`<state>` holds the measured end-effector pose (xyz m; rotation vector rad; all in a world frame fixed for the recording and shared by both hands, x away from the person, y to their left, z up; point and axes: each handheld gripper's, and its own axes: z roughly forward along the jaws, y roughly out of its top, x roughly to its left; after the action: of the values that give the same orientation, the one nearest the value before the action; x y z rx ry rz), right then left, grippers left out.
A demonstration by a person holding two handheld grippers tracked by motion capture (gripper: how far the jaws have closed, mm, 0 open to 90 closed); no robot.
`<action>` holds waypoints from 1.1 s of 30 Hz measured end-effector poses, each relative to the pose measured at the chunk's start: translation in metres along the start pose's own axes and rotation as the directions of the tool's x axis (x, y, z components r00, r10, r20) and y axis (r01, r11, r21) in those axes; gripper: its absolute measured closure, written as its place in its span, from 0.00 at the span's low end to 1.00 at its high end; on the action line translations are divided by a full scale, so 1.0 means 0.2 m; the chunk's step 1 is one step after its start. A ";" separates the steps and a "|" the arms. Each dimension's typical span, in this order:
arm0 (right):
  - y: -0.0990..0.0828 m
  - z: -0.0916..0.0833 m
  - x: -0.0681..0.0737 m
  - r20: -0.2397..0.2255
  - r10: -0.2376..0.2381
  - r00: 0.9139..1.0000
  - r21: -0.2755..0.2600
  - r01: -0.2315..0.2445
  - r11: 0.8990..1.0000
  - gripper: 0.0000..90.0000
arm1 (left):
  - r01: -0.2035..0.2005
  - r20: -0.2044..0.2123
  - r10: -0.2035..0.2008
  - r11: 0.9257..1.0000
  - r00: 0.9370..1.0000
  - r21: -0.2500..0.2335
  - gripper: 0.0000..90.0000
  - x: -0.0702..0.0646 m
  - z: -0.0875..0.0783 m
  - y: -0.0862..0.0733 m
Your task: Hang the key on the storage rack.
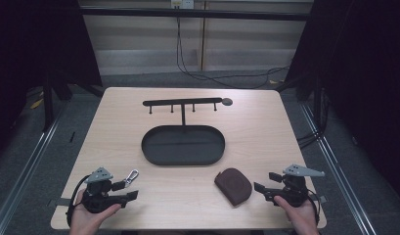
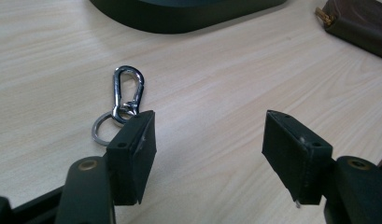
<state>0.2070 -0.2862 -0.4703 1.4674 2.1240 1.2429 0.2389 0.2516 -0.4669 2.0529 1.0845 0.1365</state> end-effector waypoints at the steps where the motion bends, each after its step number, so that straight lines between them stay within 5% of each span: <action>1: 0.00 0.00 0.00 0.000 0.001 1.000 0.000 -0.001 1.000 0.24 | 0.002 0.001 -0.002 1.000 1.000 0.003 0.40 0.00 0.00 0.00; 16: 0.00 0.00 0.00 0.003 0.002 1.000 0.002 -0.002 1.000 0.24 | 0.003 -0.001 -0.003 0.999 1.000 0.042 0.43 0.01 0.01 0.03; 21: 0.00 0.00 0.01 0.003 -0.008 1.000 0.007 0.008 1.000 0.24 | -0.036 -0.047 0.040 0.996 0.998 0.077 0.47 -0.01 -0.01 0.08; 24: 0.00 0.00 0.01 0.001 -0.005 1.000 0.007 0.005 1.000 0.24 | -0.064 -0.042 0.068 0.994 0.997 0.089 0.51 -0.02 -0.01 0.11; 27: 0.00 0.00 0.01 0.000 -0.003 1.000 0.008 0.003 1.000 0.24 | -0.080 0.011 0.079 0.992 0.997 0.096 0.64 -0.02 -0.01 0.16; 33: 0.00 0.00 0.01 0.000 -0.006 1.000 0.009 0.006 1.000 0.24 | -0.101 -0.024 0.105 0.985 0.994 0.144 0.66 0.00 -0.01 0.24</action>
<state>0.2052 -0.2841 -0.4699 1.4634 2.1348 1.2331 0.2697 0.2376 -0.4323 2.2428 1.0331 0.1480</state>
